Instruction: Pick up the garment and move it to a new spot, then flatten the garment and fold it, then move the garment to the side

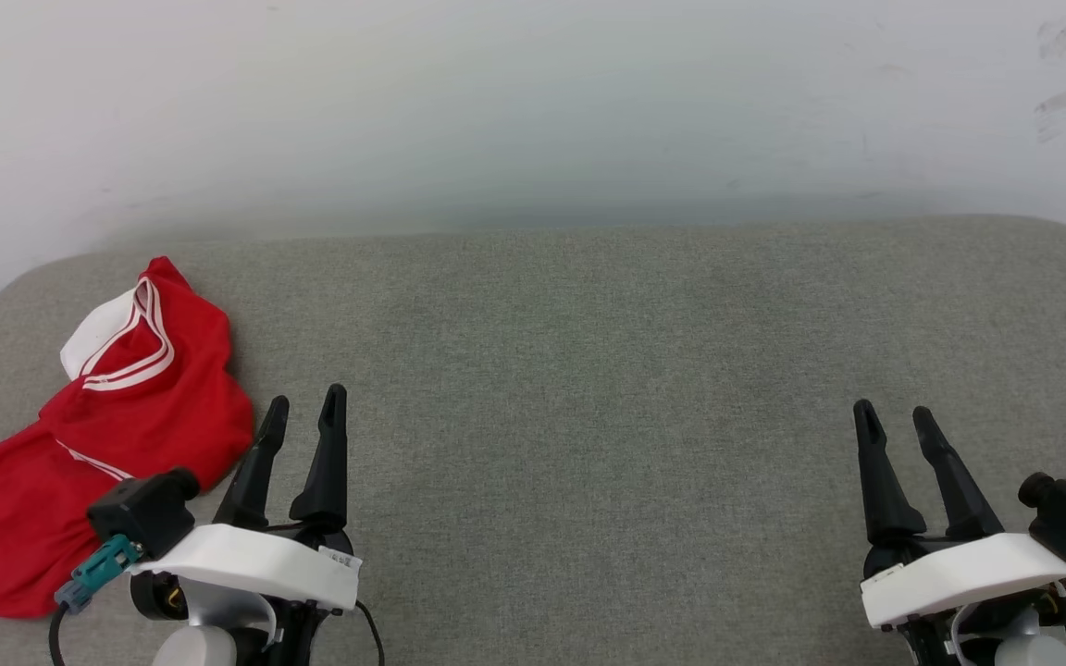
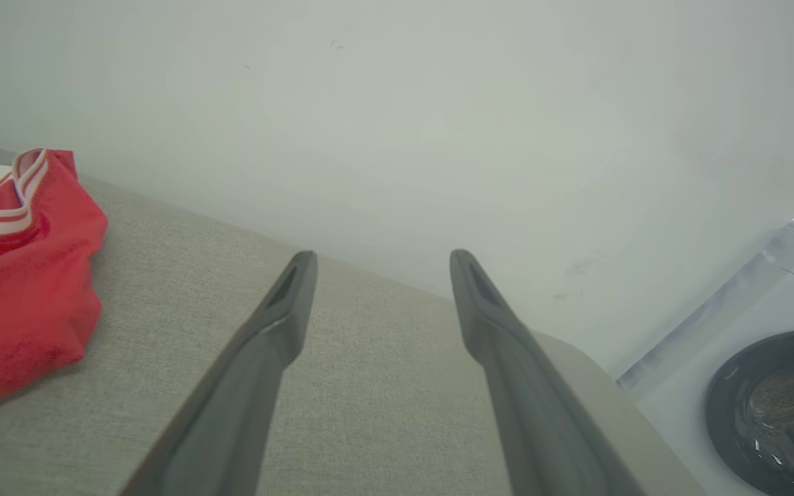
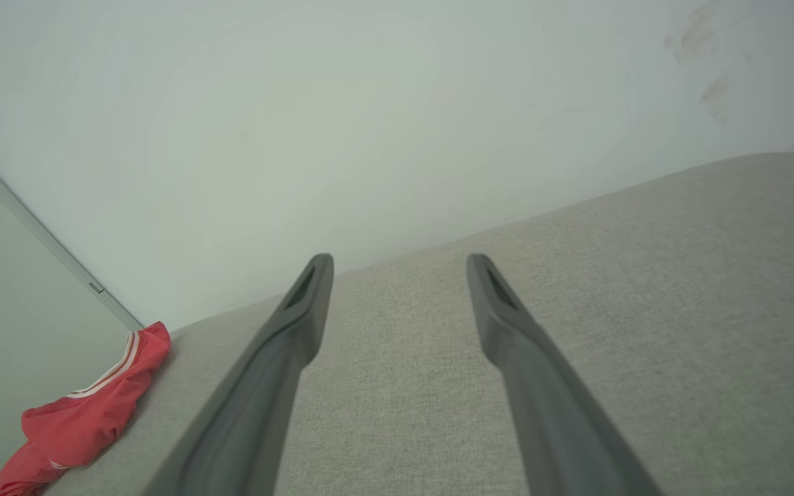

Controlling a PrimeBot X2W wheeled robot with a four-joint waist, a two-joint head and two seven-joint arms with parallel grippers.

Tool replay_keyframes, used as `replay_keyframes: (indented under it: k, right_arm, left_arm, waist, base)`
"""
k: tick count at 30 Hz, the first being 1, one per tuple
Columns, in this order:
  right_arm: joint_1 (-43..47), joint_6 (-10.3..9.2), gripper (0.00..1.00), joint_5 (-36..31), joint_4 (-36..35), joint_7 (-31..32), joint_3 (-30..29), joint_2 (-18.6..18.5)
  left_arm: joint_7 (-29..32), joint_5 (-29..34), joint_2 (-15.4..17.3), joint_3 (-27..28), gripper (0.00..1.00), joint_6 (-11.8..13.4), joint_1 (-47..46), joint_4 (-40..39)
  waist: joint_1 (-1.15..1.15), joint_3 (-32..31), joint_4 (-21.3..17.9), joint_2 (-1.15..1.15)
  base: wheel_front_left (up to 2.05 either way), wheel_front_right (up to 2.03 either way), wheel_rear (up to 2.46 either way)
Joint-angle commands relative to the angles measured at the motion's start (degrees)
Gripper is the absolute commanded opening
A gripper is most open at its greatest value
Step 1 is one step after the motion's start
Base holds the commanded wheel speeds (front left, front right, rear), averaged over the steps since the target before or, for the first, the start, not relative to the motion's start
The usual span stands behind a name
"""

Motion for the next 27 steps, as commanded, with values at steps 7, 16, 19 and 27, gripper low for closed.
replay_keyframes:
  k: [7, 16, 19, 27]
  right_arm:
    - [-0.09, 0.09, 1.0, -6.52, -1.49, 0.79, -0.09, -0.77]
    - [0.49, 0.1, 1.0, -13.56, -1.9, 1.14, -0.7, -0.57]
    - [0.67, 0.11, 1.0, -15.79, -2.09, 1.25, -0.83, -0.39]
    - [1.04, 0.11, 1.0, -19.57, -2.47, 1.3, -1.18, 0.06]
  left_arm:
    - [-1.37, 8.83, 1.31, -0.11, 1.0, 0.28, -0.6, 0.28]
    - [-2.56, 15.72, 2.35, -0.71, 1.0, 1.81, -0.22, 1.56]
    - [-2.95, 17.41, 2.57, -0.73, 1.0, 2.39, 0.03, 2.05]
    - [-3.92, 20.57, 2.66, -0.74, 1.0, 2.51, 0.15, 3.19]
  waist:
    - [0.0, 0.01, -0.12, 0.0]
    - [0.0, -0.1, -0.05, 0.0]
    - [0.0, -0.13, -0.01, 0.0]
    - [0.0, -0.18, 0.04, 0.0]
  base:
    - [0.0, 0.0, 0.0]
    - [0.0, 0.0, 0.0]
    - [0.0, 0.0, 0.0]
    - [0.0, 0.0, 0.0]
